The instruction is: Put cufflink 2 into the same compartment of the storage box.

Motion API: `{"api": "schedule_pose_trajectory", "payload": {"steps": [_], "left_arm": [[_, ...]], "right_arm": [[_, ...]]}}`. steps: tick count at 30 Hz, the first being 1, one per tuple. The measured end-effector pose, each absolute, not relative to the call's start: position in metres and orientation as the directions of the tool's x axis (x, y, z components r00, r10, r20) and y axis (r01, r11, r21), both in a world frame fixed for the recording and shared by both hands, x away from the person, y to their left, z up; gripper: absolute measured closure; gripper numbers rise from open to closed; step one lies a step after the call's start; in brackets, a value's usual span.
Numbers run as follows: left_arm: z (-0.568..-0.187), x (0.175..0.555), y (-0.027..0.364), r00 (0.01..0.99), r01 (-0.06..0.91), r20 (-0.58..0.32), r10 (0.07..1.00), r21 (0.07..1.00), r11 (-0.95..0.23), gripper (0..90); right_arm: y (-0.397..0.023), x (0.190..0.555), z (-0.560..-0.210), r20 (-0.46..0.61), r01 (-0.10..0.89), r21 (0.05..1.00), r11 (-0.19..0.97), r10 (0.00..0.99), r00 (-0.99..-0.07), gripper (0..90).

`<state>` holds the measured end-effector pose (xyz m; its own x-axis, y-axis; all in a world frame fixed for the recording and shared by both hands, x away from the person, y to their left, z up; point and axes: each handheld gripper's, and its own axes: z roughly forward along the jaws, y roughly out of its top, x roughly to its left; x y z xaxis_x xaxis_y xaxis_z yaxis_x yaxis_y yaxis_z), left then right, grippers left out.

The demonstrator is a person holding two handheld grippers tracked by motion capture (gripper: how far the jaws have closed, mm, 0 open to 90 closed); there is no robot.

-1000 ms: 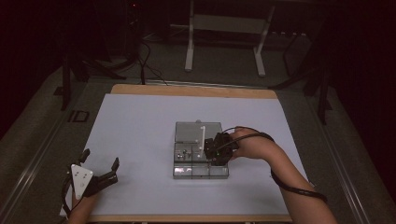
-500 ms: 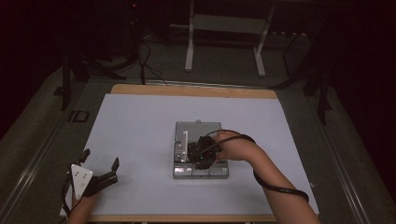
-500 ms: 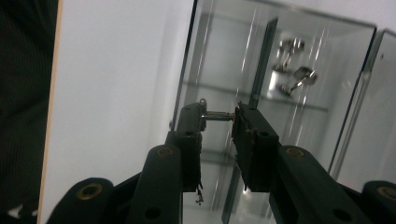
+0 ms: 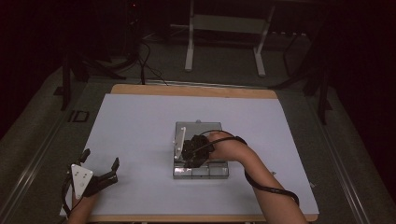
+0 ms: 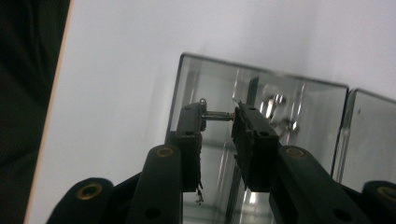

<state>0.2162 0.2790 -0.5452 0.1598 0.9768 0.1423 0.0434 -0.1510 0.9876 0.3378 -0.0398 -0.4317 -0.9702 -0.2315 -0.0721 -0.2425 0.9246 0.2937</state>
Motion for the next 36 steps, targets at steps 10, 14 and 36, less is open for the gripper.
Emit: {"api": "schedule_pose_trajectory", "payload": {"steps": [10,14,36], "left_arm": [[-0.545,0.216,0.279,0.16,0.043,0.14,0.977,0.988,-0.149,2.4],[-0.545,0.216,0.279,0.16,0.044,0.139,0.977,0.988,-0.148,2.4],[-0.545,0.216,0.279,0.161,0.043,0.141,0.977,0.988,-0.15,2.4]], "right_arm": [[-0.034,0.343,-0.459,-0.078,-0.2,0.35,0.915,-0.184,-0.98,71.9],[-0.032,0.345,-0.475,-0.067,-0.184,0.34,0.922,-0.171,-0.983,71.9],[-0.017,0.348,-0.496,-0.048,-0.143,0.294,0.945,-0.134,-0.99,70.0]]}}
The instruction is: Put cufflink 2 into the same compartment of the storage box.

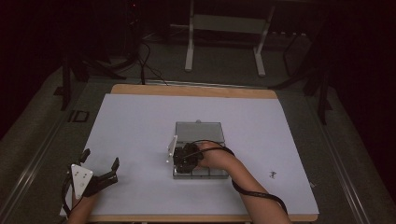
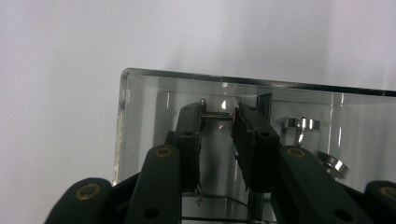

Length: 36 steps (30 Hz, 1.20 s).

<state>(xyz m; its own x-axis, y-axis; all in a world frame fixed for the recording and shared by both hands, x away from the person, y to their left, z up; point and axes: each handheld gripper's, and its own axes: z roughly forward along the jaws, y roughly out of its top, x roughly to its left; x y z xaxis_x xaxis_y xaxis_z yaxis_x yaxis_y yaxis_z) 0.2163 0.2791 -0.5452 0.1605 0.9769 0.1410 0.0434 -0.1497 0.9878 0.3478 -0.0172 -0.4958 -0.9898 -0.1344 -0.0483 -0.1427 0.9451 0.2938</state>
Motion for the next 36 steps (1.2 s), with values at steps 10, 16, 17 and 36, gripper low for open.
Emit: {"api": "schedule_pose_trajectory", "payload": {"steps": [10,16,17,36], "left_arm": [[-0.545,0.216,0.279,0.161,0.044,0.14,0.977,0.988,-0.148,2.4],[-0.545,0.216,0.279,0.161,0.044,0.139,0.977,0.988,-0.148,2.4],[-0.545,0.216,0.279,0.16,0.044,0.139,0.977,0.988,-0.147,2.4],[-0.545,0.216,0.279,0.16,0.045,0.142,0.977,0.987,-0.151,2.4]], "right_arm": [[-0.021,0.346,-0.48,-0.062,-0.146,0.296,0.944,-0.133,-0.989,67.7],[-0.03,0.341,-0.466,-0.073,-0.163,0.292,0.942,-0.148,-0.986,66.3],[-0.031,0.341,-0.464,-0.078,-0.166,0.288,0.943,-0.15,-0.986,66.3],[-0.082,0.341,-0.438,-0.112,-0.147,0.228,0.962,-0.124,-0.986,65.3]]}}
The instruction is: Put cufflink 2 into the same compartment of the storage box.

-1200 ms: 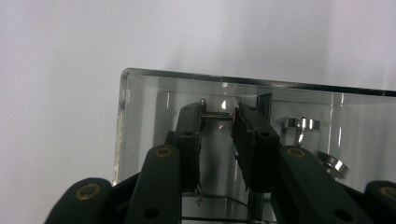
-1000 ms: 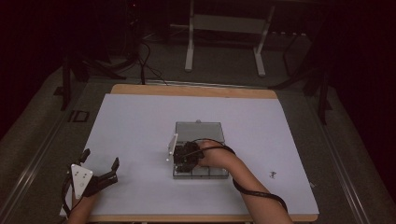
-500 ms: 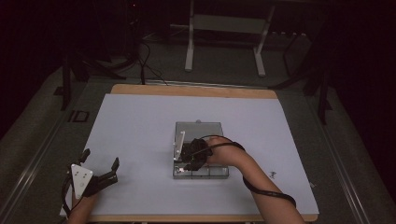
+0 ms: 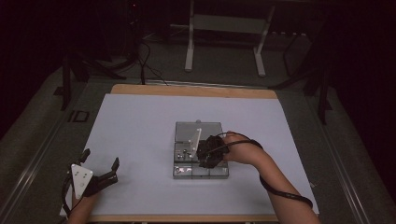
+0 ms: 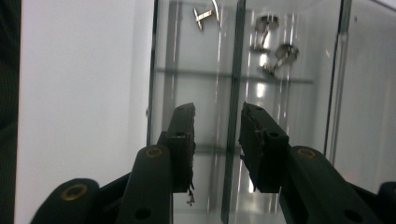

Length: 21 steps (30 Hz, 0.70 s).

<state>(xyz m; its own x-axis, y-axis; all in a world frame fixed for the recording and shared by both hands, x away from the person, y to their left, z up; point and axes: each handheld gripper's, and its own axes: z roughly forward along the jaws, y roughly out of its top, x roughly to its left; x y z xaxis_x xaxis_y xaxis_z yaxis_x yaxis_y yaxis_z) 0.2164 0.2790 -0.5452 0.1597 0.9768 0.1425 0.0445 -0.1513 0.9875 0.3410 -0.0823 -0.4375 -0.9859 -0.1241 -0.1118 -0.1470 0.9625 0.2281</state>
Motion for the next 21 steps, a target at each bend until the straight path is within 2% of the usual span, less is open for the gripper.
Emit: {"api": "schedule_pose_trajectory", "payload": {"steps": [13,21], "left_arm": [[-0.545,0.216,0.279,0.159,0.044,0.142,0.977,0.988,-0.151,2.4],[-0.545,0.216,0.279,0.158,0.045,0.143,0.977,0.987,-0.152,2.4]], "right_arm": [[-0.128,0.341,-0.425,-0.13,-0.11,0.162,0.981,-0.089,-0.987,65.3],[-0.162,0.34,-0.421,-0.131,-0.049,0.151,0.987,-0.029,-0.991,65.3]]}}
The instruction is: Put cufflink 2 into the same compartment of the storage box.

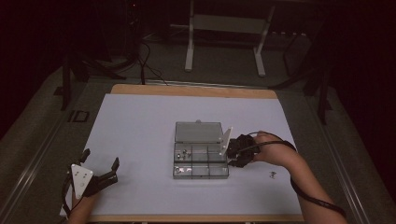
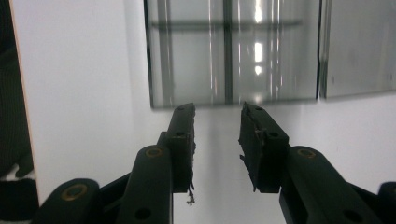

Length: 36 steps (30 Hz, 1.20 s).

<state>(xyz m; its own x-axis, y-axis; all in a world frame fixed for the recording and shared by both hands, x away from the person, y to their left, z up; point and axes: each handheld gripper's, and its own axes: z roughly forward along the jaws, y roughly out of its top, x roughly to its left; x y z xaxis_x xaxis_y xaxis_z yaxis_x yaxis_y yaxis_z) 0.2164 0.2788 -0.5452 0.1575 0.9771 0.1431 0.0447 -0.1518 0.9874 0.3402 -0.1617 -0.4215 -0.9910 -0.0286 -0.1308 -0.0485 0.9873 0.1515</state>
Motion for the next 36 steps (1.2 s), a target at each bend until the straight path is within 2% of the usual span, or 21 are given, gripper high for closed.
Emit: {"api": "schedule_pose_trajectory", "payload": {"steps": [14,21,36], "left_arm": [[-0.545,0.216,0.279,0.158,0.045,0.142,0.977,0.988,-0.151,2.4],[-0.545,0.217,0.279,0.155,0.045,0.14,0.978,0.988,-0.149,2.4],[-0.545,0.217,0.279,0.154,0.047,0.139,0.978,0.988,-0.148,2.4]], "right_arm": [[-0.221,0.329,-0.424,-0.135,0.037,0.121,0.992,0.054,-0.989,64.9],[-0.249,0.323,-0.427,-0.128,0.095,0.143,0.985,0.113,-0.985,63.8],[-0.294,0.319,-0.456,-0.102,0.206,0.096,0.974,0.215,-0.971,57.5]]}}
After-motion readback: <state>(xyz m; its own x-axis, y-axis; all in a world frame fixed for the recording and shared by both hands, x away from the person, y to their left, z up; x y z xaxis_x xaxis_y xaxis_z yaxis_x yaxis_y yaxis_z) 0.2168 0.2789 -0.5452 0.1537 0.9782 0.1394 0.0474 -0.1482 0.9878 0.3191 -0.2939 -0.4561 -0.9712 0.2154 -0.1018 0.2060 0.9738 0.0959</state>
